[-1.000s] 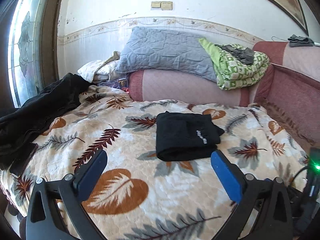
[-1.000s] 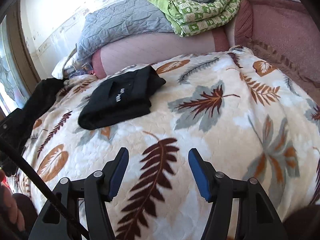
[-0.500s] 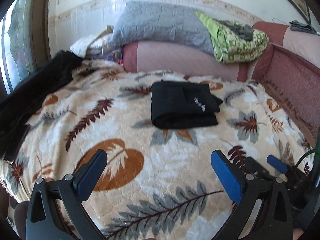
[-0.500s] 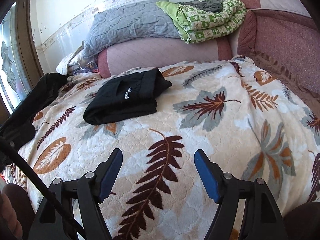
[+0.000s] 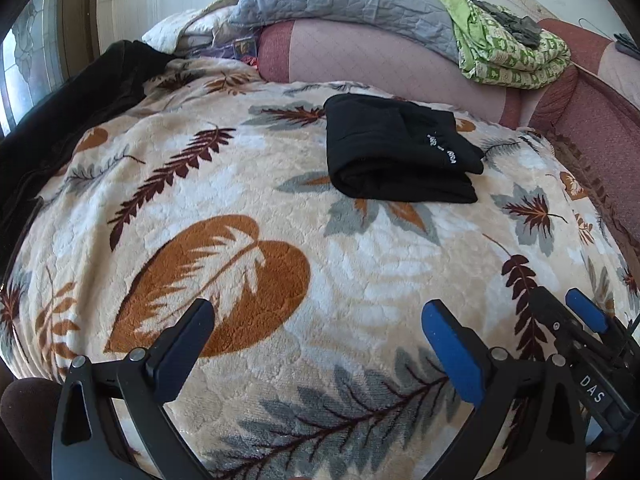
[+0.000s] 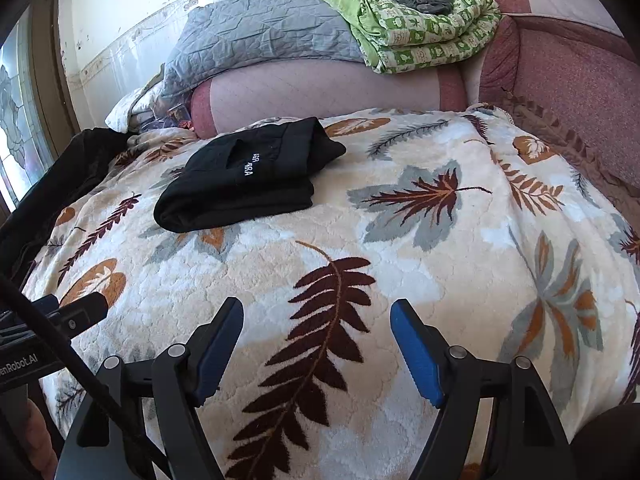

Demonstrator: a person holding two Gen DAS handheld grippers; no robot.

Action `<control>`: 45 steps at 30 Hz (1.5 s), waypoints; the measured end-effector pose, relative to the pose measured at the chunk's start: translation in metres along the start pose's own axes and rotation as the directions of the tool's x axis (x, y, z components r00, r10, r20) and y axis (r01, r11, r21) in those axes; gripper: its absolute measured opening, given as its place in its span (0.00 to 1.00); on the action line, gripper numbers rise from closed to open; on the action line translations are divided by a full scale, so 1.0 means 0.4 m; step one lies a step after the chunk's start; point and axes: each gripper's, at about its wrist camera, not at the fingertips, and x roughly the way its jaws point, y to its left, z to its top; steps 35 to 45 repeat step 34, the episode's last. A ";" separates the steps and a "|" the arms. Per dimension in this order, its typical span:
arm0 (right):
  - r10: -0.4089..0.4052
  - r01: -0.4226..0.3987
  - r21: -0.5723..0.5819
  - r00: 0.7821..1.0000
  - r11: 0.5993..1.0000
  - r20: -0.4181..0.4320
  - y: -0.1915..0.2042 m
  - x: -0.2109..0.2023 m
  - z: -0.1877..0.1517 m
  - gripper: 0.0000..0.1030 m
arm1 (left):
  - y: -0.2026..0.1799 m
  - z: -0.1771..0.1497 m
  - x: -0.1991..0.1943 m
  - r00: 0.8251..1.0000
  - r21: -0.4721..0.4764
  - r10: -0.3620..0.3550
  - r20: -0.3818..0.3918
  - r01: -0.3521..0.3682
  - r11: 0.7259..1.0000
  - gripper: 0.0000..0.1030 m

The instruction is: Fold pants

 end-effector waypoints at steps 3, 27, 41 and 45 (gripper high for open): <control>0.000 0.000 0.006 1.000 1.000 -0.003 -0.004 0.006 0.001 0.80 | -0.002 -0.002 0.015 1.000 0.003 0.003 -0.020 -0.003 1.000 1.00; -0.004 0.005 0.015 1.000 1.000 -0.025 -0.006 0.028 -0.014 0.82 | -0.006 -0.015 0.048 0.998 0.013 -0.003 -0.069 0.004 1.000 1.00; 0.000 0.000 -0.006 1.000 1.000 -0.019 0.008 0.022 -0.016 0.83 | -0.014 -0.017 0.038 0.998 0.030 -0.027 -0.052 0.029 0.999 1.00; 0.000 0.000 -0.006 1.000 1.000 -0.019 0.008 0.022 -0.016 0.83 | -0.014 -0.017 0.038 0.998 0.030 -0.027 -0.052 0.029 0.999 1.00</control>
